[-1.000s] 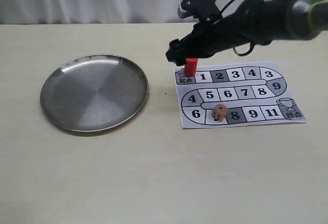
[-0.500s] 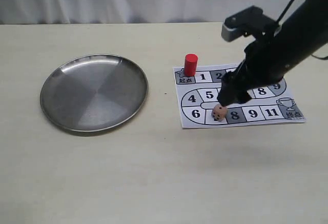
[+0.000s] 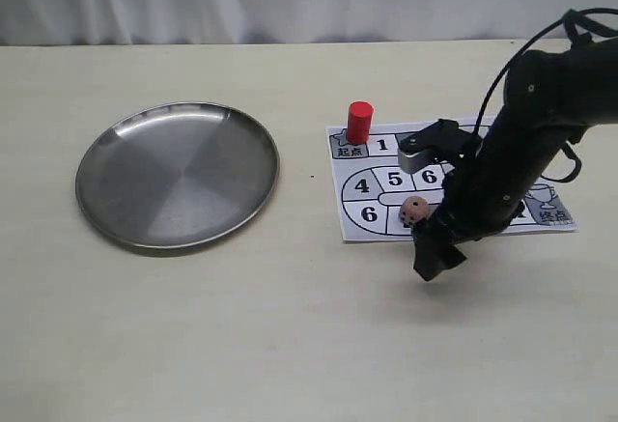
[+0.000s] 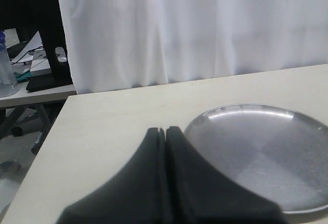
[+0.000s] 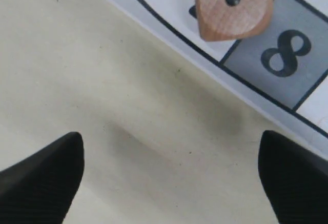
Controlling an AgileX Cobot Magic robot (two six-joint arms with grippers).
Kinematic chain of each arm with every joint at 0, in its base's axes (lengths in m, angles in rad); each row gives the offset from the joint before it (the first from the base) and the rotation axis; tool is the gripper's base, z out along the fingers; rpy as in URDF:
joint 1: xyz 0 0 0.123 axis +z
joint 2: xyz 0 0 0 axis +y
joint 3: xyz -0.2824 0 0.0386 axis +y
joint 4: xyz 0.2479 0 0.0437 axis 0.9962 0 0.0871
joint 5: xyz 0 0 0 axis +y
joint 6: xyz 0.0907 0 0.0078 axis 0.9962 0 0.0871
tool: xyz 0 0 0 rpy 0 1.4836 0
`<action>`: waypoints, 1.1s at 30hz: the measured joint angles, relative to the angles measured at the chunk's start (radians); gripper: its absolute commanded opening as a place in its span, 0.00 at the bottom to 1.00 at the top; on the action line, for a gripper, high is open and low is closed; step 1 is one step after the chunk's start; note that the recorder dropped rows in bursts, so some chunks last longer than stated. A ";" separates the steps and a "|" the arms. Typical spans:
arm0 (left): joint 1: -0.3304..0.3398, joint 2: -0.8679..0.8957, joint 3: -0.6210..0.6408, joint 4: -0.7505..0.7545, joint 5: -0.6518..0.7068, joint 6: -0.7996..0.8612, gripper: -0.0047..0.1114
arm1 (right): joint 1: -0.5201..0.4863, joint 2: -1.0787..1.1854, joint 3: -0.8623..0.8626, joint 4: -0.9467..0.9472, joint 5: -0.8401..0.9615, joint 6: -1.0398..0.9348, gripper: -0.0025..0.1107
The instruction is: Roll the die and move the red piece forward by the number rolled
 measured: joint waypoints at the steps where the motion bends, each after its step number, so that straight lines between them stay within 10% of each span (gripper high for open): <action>1: 0.000 0.000 0.000 0.000 0.000 0.000 0.04 | 0.000 0.000 0.000 0.000 -0.002 0.000 0.78; 10: 0.000 0.000 0.000 0.000 0.000 0.000 0.04 | 0.000 -0.035 -0.117 -0.006 -0.011 0.041 0.78; 17: 0.000 0.000 0.000 0.000 0.000 0.000 0.04 | 0.000 -0.046 -0.189 0.146 -0.407 0.145 0.78; 33: 0.000 0.000 0.000 0.000 0.000 0.000 0.04 | 0.012 0.255 -0.295 0.537 -0.595 -0.222 0.78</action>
